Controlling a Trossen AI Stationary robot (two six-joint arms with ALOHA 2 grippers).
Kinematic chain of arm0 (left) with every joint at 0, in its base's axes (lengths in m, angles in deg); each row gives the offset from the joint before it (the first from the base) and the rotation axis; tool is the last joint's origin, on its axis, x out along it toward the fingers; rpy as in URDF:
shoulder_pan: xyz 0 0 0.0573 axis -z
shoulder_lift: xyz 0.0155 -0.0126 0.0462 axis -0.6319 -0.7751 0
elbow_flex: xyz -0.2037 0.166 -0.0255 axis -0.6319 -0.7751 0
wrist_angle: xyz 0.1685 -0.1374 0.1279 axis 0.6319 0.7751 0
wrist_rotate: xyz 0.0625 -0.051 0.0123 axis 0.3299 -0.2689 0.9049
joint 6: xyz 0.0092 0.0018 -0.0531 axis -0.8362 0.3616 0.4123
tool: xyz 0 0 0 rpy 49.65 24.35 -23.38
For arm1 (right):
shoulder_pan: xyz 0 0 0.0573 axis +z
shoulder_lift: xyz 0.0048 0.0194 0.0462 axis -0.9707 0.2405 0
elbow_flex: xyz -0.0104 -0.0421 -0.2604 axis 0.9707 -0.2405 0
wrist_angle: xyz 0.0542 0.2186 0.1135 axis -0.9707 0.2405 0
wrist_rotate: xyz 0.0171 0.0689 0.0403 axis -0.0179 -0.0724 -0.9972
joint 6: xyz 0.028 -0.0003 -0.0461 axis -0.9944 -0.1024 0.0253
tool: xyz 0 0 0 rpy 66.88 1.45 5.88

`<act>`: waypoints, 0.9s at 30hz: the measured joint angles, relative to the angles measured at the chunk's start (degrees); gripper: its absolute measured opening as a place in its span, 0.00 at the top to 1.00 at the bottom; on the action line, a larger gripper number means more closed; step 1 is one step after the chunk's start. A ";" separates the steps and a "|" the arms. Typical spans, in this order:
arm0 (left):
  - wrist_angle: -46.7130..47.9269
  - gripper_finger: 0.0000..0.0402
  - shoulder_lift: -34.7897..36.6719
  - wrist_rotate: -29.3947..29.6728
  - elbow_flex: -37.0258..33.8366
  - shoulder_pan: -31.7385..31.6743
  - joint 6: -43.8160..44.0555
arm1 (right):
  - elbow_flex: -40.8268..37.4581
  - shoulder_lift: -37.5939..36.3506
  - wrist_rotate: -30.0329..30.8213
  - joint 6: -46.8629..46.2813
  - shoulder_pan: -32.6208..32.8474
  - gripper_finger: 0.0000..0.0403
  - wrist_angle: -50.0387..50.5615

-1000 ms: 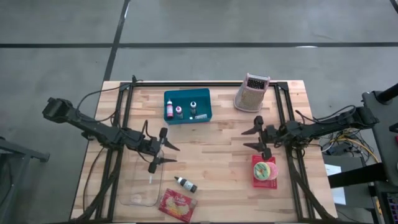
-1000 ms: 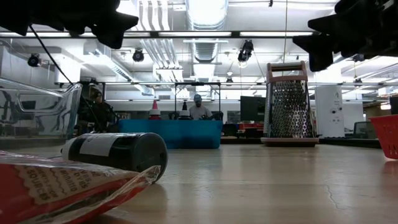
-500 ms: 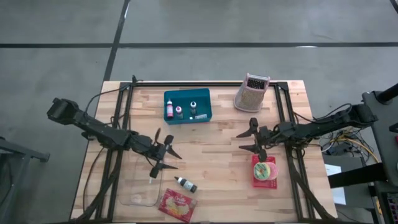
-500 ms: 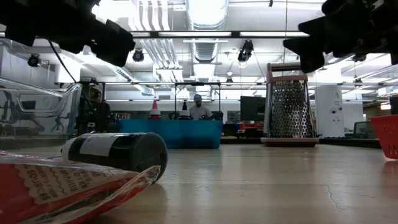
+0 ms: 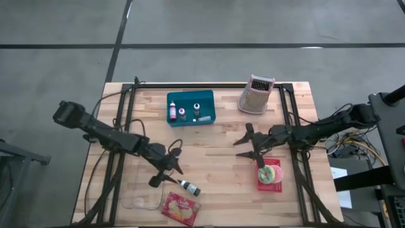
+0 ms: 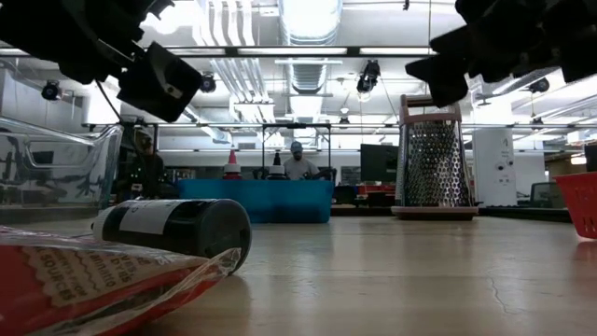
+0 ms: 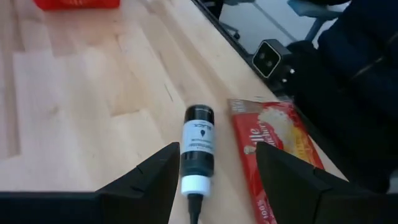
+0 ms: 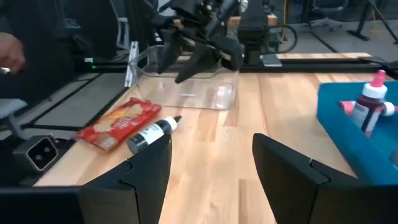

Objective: Pick & Place Food Item
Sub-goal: Put the black food coloring bottle into the blue bin

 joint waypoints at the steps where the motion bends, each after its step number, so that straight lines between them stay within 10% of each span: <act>1: 1.14 0.46 -0.53 -0.04 0.89 0.03 0.43 | 0.35 0.04 -0.18 0.14 0.04 0.46 0.26; 27: 27.07 0.46 -20.45 -0.47 21.08 1.60 -0.80 | 1.79 -4.66 -0.08 1.22 0.26 0.46 7.34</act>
